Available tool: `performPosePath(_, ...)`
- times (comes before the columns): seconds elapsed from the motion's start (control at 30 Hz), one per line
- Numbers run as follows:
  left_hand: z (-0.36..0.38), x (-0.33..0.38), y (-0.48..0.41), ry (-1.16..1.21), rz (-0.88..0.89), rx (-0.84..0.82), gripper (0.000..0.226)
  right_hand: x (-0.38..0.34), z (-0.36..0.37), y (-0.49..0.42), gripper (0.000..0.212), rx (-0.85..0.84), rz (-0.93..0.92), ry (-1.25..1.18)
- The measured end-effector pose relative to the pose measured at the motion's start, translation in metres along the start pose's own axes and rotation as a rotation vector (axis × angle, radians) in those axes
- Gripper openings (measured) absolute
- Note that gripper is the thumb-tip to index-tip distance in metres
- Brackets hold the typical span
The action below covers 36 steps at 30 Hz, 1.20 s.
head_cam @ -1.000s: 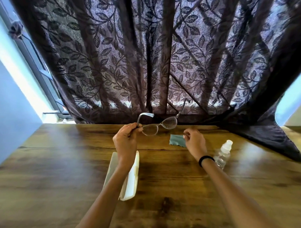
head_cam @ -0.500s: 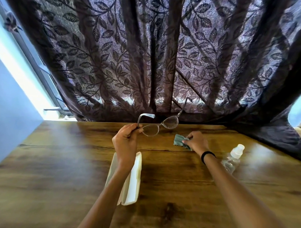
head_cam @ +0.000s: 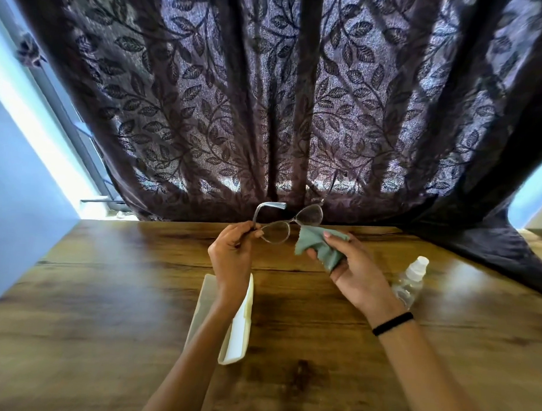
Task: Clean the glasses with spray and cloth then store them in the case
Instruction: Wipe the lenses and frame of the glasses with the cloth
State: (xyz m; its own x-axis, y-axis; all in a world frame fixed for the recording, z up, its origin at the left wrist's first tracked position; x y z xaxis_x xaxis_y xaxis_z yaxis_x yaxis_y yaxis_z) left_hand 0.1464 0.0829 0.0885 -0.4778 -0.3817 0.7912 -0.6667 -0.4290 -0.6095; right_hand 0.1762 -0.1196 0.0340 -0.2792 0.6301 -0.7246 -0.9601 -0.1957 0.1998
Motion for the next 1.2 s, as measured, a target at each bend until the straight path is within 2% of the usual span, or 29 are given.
performPosePath(0.07, -0.001, 0.004, 0.0, 0.003, 0.001, 0.0, 0.021, -0.006, 0.011, 0.013, 0.038, -0.047, -0.045, 0.042)
performPosePath(0.17, -0.002, 0.01, 0.0, 0.003, 0.006, 0.004, 0.016, -0.02, 0.024, 0.027, 0.024, -0.068, -0.227, 0.286)
performPosePath(0.3, 0.002, 0.015, 0.004, 0.017, -0.011, -0.02, 0.019, -0.048, 0.046, 0.05, 0.027, 0.143, -0.771, 0.965)
performPosePath(0.37, 0.005, 0.017, 0.008, 0.029, -0.021, -0.03, 0.019, -0.043, 0.062, 0.059, 0.035, 0.142, -0.951, 1.125)
performPosePath(0.5, 0.007, 0.022, 0.012, 0.033, -0.01, -0.018, 0.019, -0.014, 0.079, 0.055, 0.05, 0.018, -0.972, 1.43)
performPosePath(0.63, 0.004, 0.021, 0.012, 0.043, -0.022, 0.014, 0.021, 0.007, 0.09, 0.057, 0.05, -0.024, -1.069, 1.887)
performPosePath(0.73, 0.002, 0.019, 0.012, 0.04, -0.023, 0.011, 0.02, 0.017, 0.088, 0.057, 0.051, -0.049, -1.069, 2.09)
performPosePath(0.83, 0.002, 0.019, 0.012, 0.014, 0.0, 0.003, 0.02, 0.015, 0.08, 0.054, 0.05, -0.025, -1.036, 2.115)
performPosePath(0.93, 0.002, 0.021, 0.01, 0.023, 0.011, 0.0, 0.02, 0.002, 0.076, 0.054, 0.055, 0.064, -1.008, 2.021)
performPosePath(1.0, 0.003, 0.022, 0.01, 0.034, 0.018, -0.003, 0.02, -0.004, 0.077, 0.055, 0.047, 0.091, -1.027, 1.966)
performPosePath(1.07, 0.006, 0.023, 0.011, 0.059, 0.007, -0.001, 0.02, -0.004, 0.08, 0.056, 0.045, 0.067, -1.048, 1.879)
performPosePath(1.2, 0.01, 0.025, 0.014, 0.083, -0.027, 0.01, 0.024, -0.003, 0.086, 0.058, 0.055, -0.054, -1.03, 1.639)
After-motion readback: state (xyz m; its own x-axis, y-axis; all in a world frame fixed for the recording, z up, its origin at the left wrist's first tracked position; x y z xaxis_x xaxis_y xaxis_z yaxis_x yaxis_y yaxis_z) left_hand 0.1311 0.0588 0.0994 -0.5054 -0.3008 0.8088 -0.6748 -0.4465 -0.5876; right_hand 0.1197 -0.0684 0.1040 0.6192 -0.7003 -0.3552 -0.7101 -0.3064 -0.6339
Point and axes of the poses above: each hand's wrist, its own y-axis away from the middle knuckle, its own z-axis out of the palm, x = y × z, the point moved 9 cm from there along -y, towards the middle knuckle, and after that the axes turned 5 degrees about y, right-handed, at the moved point
